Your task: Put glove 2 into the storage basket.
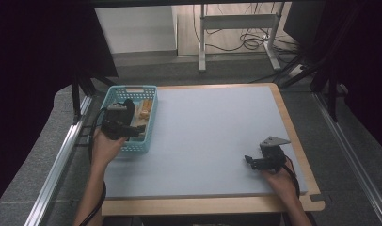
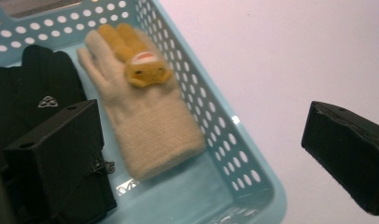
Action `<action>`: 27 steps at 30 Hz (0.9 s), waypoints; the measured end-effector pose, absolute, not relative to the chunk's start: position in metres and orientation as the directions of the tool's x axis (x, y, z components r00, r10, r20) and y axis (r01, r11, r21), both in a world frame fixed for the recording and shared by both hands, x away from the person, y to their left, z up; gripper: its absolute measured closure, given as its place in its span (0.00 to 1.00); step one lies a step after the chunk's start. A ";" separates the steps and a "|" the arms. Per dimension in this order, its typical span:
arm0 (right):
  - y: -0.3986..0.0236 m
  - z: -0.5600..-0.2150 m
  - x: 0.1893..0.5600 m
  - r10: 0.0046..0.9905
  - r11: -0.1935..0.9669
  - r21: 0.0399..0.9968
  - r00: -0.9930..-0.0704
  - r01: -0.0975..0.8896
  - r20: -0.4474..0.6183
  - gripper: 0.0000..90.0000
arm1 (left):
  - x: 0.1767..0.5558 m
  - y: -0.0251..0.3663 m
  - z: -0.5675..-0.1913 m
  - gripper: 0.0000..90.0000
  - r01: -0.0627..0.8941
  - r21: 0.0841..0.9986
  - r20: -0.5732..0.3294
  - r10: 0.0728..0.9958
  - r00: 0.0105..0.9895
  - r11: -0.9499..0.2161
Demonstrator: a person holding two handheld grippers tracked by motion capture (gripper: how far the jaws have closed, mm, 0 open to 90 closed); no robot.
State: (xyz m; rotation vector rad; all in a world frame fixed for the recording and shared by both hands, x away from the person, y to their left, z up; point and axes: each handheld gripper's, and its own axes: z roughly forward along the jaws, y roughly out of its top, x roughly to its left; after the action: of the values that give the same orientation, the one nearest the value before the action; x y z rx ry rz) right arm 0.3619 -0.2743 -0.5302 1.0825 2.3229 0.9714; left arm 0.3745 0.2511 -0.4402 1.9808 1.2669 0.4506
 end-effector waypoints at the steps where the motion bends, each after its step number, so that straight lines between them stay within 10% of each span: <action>1: -0.274 -0.530 0.362 0.781 0.460 0.731 -0.621 0.504 -0.063 0.19 | 0.374 0.249 -0.440 0.00 0.627 0.738 -0.088 0.885 0.457 -0.251; 27: -0.274 -0.530 0.362 0.781 0.460 0.731 -0.621 0.503 -0.064 0.19 | 0.356 0.213 -0.445 0.00 0.568 0.766 -0.077 0.835 0.545 -0.300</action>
State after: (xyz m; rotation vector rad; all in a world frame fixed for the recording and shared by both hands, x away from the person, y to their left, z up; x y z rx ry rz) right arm 0.3619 -0.2742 -0.5301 1.0805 2.3224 0.9708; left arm 0.3565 0.2134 -0.4446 2.0031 1.1323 0.4355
